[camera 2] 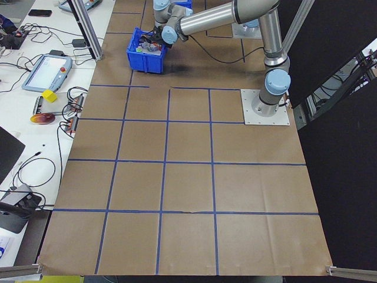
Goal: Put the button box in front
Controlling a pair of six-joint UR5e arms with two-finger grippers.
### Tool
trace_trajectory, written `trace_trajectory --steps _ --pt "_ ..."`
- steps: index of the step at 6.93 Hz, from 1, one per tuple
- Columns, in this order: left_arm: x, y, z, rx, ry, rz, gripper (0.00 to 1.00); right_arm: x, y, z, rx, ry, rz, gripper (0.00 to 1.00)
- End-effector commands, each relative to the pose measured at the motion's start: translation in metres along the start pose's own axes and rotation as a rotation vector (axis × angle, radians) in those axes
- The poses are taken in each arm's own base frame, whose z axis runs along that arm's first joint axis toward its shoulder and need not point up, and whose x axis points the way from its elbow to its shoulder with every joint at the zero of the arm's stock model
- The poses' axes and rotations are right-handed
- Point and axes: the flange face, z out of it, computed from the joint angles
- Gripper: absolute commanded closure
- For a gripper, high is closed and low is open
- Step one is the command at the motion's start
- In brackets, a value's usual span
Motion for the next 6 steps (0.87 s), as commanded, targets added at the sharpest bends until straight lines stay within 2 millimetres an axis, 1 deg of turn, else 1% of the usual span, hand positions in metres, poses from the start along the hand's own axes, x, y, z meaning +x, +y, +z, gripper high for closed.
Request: trace_trajectory --steps 1,2,3,4,5,6 --pt "-0.001 0.003 0.009 -0.001 -0.011 0.010 0.91 -0.031 -0.009 0.004 0.002 0.002 -0.001 0.93" --pt "0.003 0.006 0.015 -0.003 -0.015 0.014 0.90 -0.048 -0.014 0.003 0.001 0.013 -0.002 0.93" --pt "0.002 0.011 0.017 -0.002 -0.017 0.021 0.86 -0.061 -0.018 -0.001 -0.003 0.021 -0.002 0.93" --pt "0.001 0.015 0.019 -0.004 -0.020 0.011 0.71 -0.071 -0.020 -0.002 -0.005 0.026 -0.002 0.93" --pt "0.000 0.016 0.014 -0.002 -0.015 0.025 0.25 -0.076 -0.022 0.001 -0.002 0.023 -0.002 0.93" --pt "0.002 0.013 0.006 -0.002 0.001 0.033 0.01 -0.078 -0.023 0.005 0.001 0.016 0.002 0.93"
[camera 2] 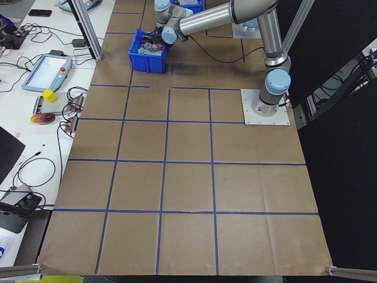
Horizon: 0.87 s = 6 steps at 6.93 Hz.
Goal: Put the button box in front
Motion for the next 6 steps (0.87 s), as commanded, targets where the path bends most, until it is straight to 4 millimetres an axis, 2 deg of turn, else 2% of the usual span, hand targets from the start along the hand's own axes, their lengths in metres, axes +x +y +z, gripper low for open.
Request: trace_trajectory --steps 1,2,3,5,6 --pt "0.001 -0.003 -0.025 0.006 0.038 0.024 0.01 -0.007 -0.003 0.007 0.005 -0.011 0.008 0.93" --pt "0.000 -0.003 -0.063 0.019 0.081 0.090 0.02 -0.013 -0.005 0.007 0.005 -0.008 0.012 0.93" --pt "-0.011 -0.022 -0.107 0.025 0.035 0.146 0.02 -0.027 -0.009 0.006 0.003 0.009 0.013 0.93" --pt "-0.052 -0.080 -0.195 0.015 -0.052 0.350 0.02 -0.039 -0.014 0.002 0.017 0.008 0.065 0.93" --pt "-0.080 -0.111 -0.236 0.033 -0.085 0.469 0.02 -0.040 -0.021 0.002 0.063 0.008 0.104 0.93"
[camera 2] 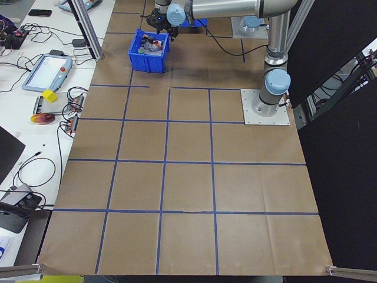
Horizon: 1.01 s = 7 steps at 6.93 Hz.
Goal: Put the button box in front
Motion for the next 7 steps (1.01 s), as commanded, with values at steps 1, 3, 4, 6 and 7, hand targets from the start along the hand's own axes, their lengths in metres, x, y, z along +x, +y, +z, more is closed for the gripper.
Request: trace_trajectory --steps 1,3,4,6,7 --pt "-0.075 -0.030 -0.073 0.036 -0.100 0.283 0.01 -0.005 -0.011 0.002 0.051 -0.008 0.037 0.93" --pt "-0.112 -0.017 -0.114 0.059 -0.116 0.452 0.01 -0.015 -0.046 0.001 0.052 -0.011 0.064 0.93" --pt "-0.125 -0.015 -0.132 0.118 -0.154 0.602 0.01 -0.021 -0.069 -0.001 0.052 -0.007 0.068 0.93" --pt "-0.131 -0.008 -0.125 0.090 -0.162 0.732 0.01 -0.037 -0.107 -0.004 0.056 0.006 0.058 0.92" --pt "-0.129 -0.015 -0.115 0.071 -0.170 0.789 0.01 -0.046 -0.124 -0.006 0.059 0.011 0.055 0.91"
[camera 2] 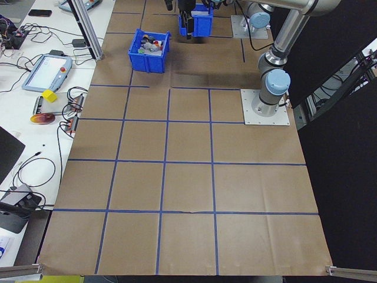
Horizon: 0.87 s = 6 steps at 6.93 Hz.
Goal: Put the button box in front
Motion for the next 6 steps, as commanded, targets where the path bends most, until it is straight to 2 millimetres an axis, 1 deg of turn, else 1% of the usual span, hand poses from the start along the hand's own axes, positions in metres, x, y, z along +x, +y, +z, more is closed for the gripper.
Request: trace_trajectory --steps 1,2,3,4,5,6 --pt "0.003 -0.002 0.008 -0.009 0.044 0.183 0.01 -0.020 -0.038 0.000 0.002 0.001 -0.022 0.91" --pt "0.007 0.006 0.011 -0.017 0.056 0.218 0.01 -0.025 -0.062 0.006 0.010 0.023 -0.042 0.91" --pt "0.007 0.011 0.018 -0.029 0.056 0.221 0.01 -0.030 -0.087 0.013 0.006 0.029 -0.073 0.91" --pt "0.006 0.012 0.021 -0.033 0.054 0.237 0.01 -0.029 -0.115 0.013 0.004 0.025 -0.078 0.91" --pt "0.004 0.015 0.024 -0.041 0.051 0.239 0.01 -0.027 -0.136 0.025 -0.027 0.004 -0.080 0.91" --pt "0.002 0.022 0.027 -0.043 0.048 0.243 0.01 -0.027 -0.143 0.038 -0.045 -0.022 -0.080 0.91"
